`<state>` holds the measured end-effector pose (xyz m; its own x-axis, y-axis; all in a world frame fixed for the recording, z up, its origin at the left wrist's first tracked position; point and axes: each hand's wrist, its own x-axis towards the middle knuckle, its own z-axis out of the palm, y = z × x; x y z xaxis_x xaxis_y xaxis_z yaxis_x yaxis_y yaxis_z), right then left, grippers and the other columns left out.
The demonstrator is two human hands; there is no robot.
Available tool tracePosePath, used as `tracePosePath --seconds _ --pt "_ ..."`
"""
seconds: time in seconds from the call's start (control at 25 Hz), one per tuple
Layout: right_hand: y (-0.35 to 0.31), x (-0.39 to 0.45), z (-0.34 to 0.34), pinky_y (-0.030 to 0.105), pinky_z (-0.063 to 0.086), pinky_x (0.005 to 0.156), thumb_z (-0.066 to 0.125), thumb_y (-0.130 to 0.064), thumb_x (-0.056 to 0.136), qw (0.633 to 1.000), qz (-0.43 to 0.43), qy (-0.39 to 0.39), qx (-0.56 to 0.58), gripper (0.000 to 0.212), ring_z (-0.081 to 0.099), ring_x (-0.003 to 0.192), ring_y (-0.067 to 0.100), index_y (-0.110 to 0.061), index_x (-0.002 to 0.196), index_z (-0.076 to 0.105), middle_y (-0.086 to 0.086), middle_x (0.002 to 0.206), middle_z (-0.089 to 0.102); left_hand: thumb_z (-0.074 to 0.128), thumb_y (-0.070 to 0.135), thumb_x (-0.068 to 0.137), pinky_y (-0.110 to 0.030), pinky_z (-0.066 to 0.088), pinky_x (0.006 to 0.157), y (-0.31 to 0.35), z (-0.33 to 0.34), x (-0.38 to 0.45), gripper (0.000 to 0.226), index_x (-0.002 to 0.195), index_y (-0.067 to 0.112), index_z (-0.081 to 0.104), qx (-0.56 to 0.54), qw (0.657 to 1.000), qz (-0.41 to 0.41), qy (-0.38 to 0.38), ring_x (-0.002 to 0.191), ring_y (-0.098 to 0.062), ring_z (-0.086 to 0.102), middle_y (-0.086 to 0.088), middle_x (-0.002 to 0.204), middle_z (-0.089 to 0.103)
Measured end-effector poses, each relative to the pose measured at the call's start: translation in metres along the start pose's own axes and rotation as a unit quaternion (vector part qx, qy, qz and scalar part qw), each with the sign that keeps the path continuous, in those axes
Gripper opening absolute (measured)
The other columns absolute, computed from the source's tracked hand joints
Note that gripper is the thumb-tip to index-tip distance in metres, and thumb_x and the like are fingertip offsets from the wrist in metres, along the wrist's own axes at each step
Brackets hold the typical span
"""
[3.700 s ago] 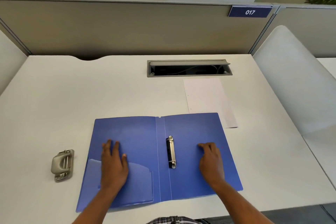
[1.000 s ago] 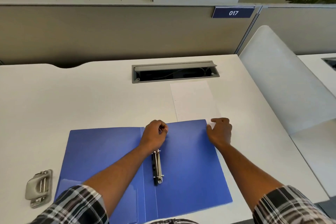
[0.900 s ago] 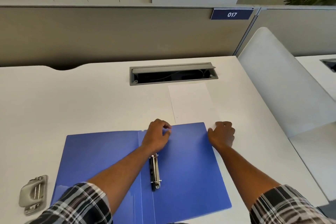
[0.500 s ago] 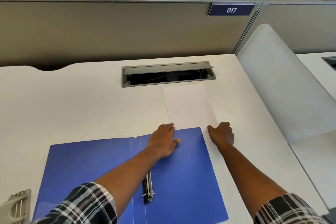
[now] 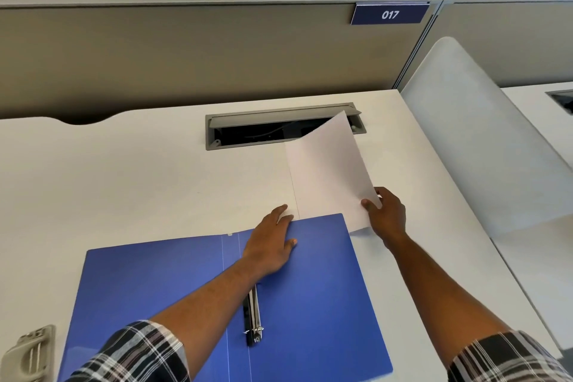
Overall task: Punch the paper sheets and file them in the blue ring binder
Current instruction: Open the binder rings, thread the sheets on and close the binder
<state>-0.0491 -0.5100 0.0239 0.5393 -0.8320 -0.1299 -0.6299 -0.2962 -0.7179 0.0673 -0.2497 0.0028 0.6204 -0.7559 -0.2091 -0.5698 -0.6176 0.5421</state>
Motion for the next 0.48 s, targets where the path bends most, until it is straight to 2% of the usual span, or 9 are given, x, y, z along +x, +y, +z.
tracePosePath --seconds 0.2,0.32,0.4,0.48 --pt "-0.019 -0.012 -0.015 0.033 0.052 0.077 0.066 -0.015 0.095 0.992 -0.085 0.09 0.024 0.017 0.069 0.087 0.029 -0.015 0.111 0.07 0.004 0.101 0.076 0.058 0.033 0.095 -0.03 0.036 0.112 -0.003 -0.009 -0.008 0.051 0.144 0.023 0.043 -0.09 0.995 -0.014 0.042 0.144 -0.014 0.03 0.009 0.159 0.024" --pt "-0.039 -0.023 -0.021 0.027 0.047 0.067 0.064 -0.013 0.096 0.984 -0.105 0.125 0.074 0.013 0.065 0.079 0.025 -0.015 0.106 0.071 0.001 0.092 0.073 0.06 0.03 0.095 -0.027 0.036 0.109 0.002 -0.017 -0.007 0.05 0.142 0.021 0.043 -0.188 0.977 -0.052 0.081 0.139 -0.015 0.036 0.005 0.151 0.035" --pt "-0.054 -0.035 -0.027 0.023 0.048 0.067 0.063 -0.012 0.096 0.976 -0.121 0.139 0.116 0.013 0.064 0.079 0.019 -0.018 0.104 0.071 -0.003 0.091 0.072 0.061 0.03 0.096 -0.025 0.04 0.098 0.013 -0.031 -0.009 0.047 0.139 0.021 0.046 -0.305 0.939 -0.121 0.098 0.129 -0.016 0.046 0.005 0.142 0.047" --pt "-0.067 -0.047 -0.032 0.016 0.048 0.068 0.063 -0.011 0.096 0.972 -0.136 0.126 0.146 0.014 0.064 0.079 0.003 -0.021 0.101 0.07 -0.009 0.089 0.071 0.061 0.03 0.096 -0.023 0.045 0.084 0.023 -0.049 -0.007 0.041 0.134 0.022 0.049 -0.416 0.887 -0.169 0.109 0.12 -0.016 0.054 0.005 0.131 0.058"
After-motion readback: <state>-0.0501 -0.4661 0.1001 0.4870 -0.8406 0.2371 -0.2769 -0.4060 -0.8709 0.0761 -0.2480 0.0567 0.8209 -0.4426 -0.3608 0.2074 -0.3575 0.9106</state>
